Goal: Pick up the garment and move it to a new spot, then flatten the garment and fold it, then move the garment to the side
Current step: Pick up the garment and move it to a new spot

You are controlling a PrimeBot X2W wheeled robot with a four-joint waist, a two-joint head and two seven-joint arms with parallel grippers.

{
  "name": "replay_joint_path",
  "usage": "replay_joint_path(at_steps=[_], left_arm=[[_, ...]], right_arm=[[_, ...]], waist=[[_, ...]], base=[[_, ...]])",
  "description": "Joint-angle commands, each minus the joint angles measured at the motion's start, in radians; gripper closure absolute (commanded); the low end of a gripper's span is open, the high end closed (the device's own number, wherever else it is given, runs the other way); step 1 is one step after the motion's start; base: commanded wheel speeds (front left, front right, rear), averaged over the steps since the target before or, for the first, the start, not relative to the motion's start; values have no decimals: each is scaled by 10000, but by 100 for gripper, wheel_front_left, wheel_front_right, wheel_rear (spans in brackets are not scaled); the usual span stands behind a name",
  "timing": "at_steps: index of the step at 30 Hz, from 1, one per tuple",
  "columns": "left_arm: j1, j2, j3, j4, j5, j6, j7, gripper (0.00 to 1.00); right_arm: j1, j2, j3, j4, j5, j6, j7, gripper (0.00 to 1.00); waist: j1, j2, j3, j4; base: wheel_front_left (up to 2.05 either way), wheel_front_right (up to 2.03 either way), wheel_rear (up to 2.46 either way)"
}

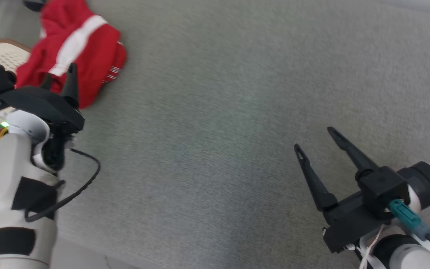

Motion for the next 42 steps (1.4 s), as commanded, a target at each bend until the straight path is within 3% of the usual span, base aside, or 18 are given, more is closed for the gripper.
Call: replay_joint_path(at_steps=[1,8,13,17,18,19,20,24,29,37,42], left_arm=[[-119,173,-24,27,64,-11,-18,0],[-753,663,-496,1179,506,165,16,0],[-1056,744,-410,2010,507,870,-229,0],[-1119,691,-426,2489,544,1024,-531,0],[-1112,664,-430,2608,524,1034,-579,50],[-1078,629,-470,2718,546,992,-616,84],[-1055,625,-494,2820,544,944,-631,100],[-1058,840,-517,2920,533,726,-1000,100],[-1164,1564,-895,2856,1049,589,-1378,100],[-1910,2305,-1373,1905,1024,76,-467,100],[-2236,2431,-1746,798,864,-15,248,100]], right_arm=[[31,1,-1,-116,-125,-18,18,0],[224,-42,-358,-974,-289,-18,-144,0],[464,-42,-482,-1119,-342,-18,-157,0],[575,-43,-502,-1122,-294,-18,-170,0],[579,-53,-521,-1096,-266,-18,-172,0],[590,-53,-521,-1056,-253,-18,-175,0],[581,-37,-490,-1031,-226,-18,-189,0],[382,151,-363,-685,-84,-18,-400,0],[96,791,-154,463,231,-18,-1145,0],[-85,1800,-279,2237,700,-18,-2544,0],[195,2033,-649,2874,841,-18,-3079,0]], waist=[[-2,-2,1092,-992],[-2,-2,1585,-1252],[-2,-2,1657,-1326],[-2,-2,1589,-1353],[-2,-2,1541,-1351],[-2,-2,1470,-1346],[-2,-2,1400,-1357],[-2,-2,876,-1454],[-2,-2,-423,-1790],[-2,-2,-2256,-2271],[-2,-2,-3012,-2382]], base=[[0,0,0],[0,0,0],[0,0,0],[0,0,0],[0,0,0],[0,0,0],[0,0,0],[0,0,0],[0,0,0],[0,0,0],[0,0,0]])
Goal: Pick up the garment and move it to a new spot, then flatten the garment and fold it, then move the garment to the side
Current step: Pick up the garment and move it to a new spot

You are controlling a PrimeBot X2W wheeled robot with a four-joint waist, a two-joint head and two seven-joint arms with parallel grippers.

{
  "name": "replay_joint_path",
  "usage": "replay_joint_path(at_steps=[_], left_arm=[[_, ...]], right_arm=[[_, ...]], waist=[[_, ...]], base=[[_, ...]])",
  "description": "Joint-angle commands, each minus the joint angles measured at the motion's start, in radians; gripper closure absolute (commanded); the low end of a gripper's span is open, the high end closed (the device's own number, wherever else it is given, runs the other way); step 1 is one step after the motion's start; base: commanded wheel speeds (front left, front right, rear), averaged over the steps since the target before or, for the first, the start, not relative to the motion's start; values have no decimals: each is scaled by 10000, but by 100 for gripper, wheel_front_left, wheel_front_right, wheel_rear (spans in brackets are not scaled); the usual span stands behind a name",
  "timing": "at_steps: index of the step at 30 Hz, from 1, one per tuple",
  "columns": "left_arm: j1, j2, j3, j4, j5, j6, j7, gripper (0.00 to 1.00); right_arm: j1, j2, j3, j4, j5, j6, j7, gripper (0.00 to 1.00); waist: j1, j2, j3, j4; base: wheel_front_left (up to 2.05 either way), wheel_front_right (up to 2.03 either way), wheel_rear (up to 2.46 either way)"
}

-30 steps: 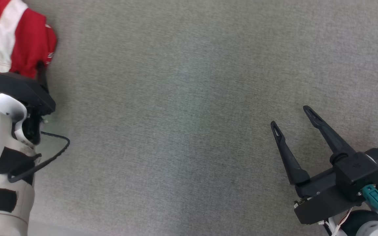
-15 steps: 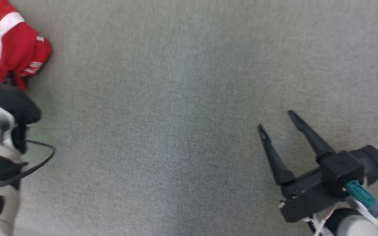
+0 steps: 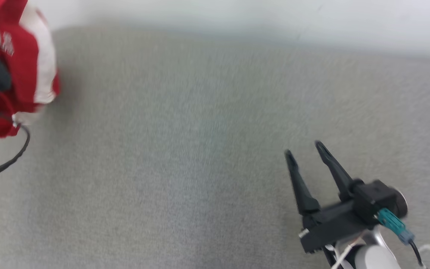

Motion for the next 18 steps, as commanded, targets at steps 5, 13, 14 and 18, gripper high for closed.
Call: replay_joint_path(at_steps=[5,13,14,18], left_arm=[[-38,23,-852,-1902,-25,-52,572,100],[1033,-645,-1207,-5267,-783,89,826,100],[1261,-768,-1270,-5696,-836,119,846,100],[2372,-1344,-1633,-7158,-1002,437,860,100]], right_arm=[[601,126,-527,418,107,-19,-296,0],[792,137,-1021,180,-192,-19,-45,0],[802,136,-1040,123,-193,-19,7,0],[808,138,-949,-105,-237,-19,225,0]], waist=[[2,1,-1802,-615],[2,1,-2125,-1431],[2,1,-2107,-1585],[2,1,-1875,-2257]], base=[[0,0,0],[0,0,0],[0,0,0],[0,0,0]])
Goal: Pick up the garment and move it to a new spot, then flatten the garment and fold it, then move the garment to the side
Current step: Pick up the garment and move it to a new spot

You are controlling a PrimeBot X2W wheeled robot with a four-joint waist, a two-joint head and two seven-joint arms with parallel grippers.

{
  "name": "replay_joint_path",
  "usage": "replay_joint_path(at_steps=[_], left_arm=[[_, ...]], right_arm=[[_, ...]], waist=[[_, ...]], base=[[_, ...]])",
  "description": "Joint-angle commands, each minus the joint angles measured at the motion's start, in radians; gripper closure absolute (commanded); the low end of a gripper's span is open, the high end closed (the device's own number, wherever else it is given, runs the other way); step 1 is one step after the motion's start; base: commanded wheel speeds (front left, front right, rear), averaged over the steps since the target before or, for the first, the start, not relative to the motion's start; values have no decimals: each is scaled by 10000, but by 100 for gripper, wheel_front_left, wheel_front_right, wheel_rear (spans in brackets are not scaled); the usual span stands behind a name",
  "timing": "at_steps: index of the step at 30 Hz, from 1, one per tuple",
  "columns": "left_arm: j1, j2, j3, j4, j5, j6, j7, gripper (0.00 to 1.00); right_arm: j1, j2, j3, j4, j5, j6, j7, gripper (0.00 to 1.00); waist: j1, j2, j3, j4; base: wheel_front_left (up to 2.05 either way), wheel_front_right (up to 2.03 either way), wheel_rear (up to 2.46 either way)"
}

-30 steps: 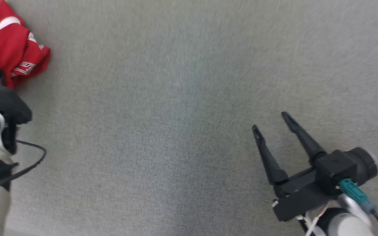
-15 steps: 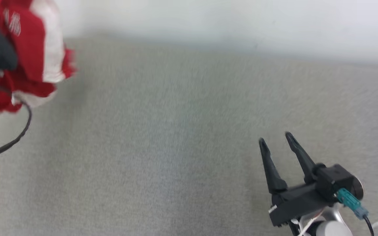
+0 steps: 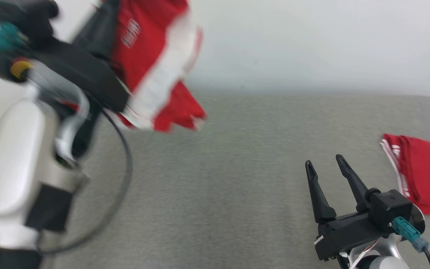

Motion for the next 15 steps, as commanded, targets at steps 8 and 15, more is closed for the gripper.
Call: replay_joint_path(at_steps=[8,15], left_arm=[[2203,-895,-611,-674,-203,458,-519,100],[3412,-1260,-826,671,-48,744,-1374,100]], right_arm=[[-184,14,306,-261,-94,-19,180,0],[-246,15,692,-13,103,-19,147,0]], waist=[[2,2,789,-2380],[2,2,1085,-3536]], base=[[0,0,0],[0,0,0]])
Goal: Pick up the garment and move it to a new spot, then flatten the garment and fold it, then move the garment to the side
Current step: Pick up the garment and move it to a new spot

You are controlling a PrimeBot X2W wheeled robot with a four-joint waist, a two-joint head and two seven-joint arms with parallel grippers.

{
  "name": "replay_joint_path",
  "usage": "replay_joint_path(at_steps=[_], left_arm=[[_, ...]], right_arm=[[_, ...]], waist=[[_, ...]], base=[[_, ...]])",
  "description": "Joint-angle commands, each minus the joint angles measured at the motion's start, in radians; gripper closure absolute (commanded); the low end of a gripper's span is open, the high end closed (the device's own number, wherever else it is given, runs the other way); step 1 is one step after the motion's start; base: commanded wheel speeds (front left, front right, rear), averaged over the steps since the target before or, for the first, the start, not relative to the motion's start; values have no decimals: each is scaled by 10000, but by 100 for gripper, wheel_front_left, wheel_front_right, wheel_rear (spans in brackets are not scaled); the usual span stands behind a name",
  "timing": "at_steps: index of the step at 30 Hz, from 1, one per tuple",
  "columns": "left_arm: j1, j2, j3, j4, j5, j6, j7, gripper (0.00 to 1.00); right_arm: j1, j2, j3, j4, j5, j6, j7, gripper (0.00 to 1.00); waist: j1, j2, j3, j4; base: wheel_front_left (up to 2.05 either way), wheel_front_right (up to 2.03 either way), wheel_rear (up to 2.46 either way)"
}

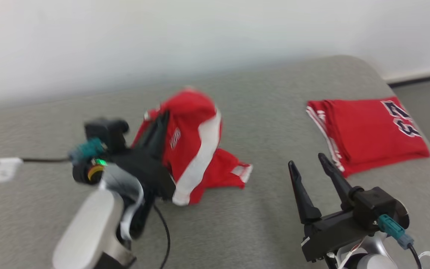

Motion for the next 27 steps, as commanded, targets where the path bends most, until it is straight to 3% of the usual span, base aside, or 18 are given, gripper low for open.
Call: replay_joint_path(at_steps=[1,2,3,4,13,16,20,27], left_arm=[[243,5,-123,297,254,-15,-179,100],[308,27,-226,569,354,-6,-303,100],[361,45,-363,882,531,-56,-414,59],[456,15,-513,1188,597,-117,-469,0],[1118,-215,-1031,2191,441,-753,-1048,0],[1555,-218,-845,1761,320,-671,-1608,0],[2280,197,-764,848,666,-464,-2426,0],[3771,847,694,-1266,1304,101,-3360,0]], right_arm=[[-29,9,71,86,32,-19,-61,0],[-22,9,111,132,61,-19,-92,0],[-9,9,125,174,88,-19,-105,0],[3,6,131,227,102,-19,-115,0],[229,4,-158,583,165,-19,-172,0],[305,4,-471,789,3,-19,-173,0],[509,8,-925,956,-131,-19,-262,0],[759,-33,-1350,1365,45,-19,-963,0]], waist=[[0,0,494,-987],[0,0,505,-1045],[0,0,502,-1077],[0,0,482,-1095],[0,0,-73,-493],[0,0,-387,-80],[0,0,-713,598],[0,0,-976,1785]], base=[[0,0,0],[0,0,0],[0,0,0],[0,0,0],[0,0,0],[0,0,0],[0,0,0],[0,0,0]])
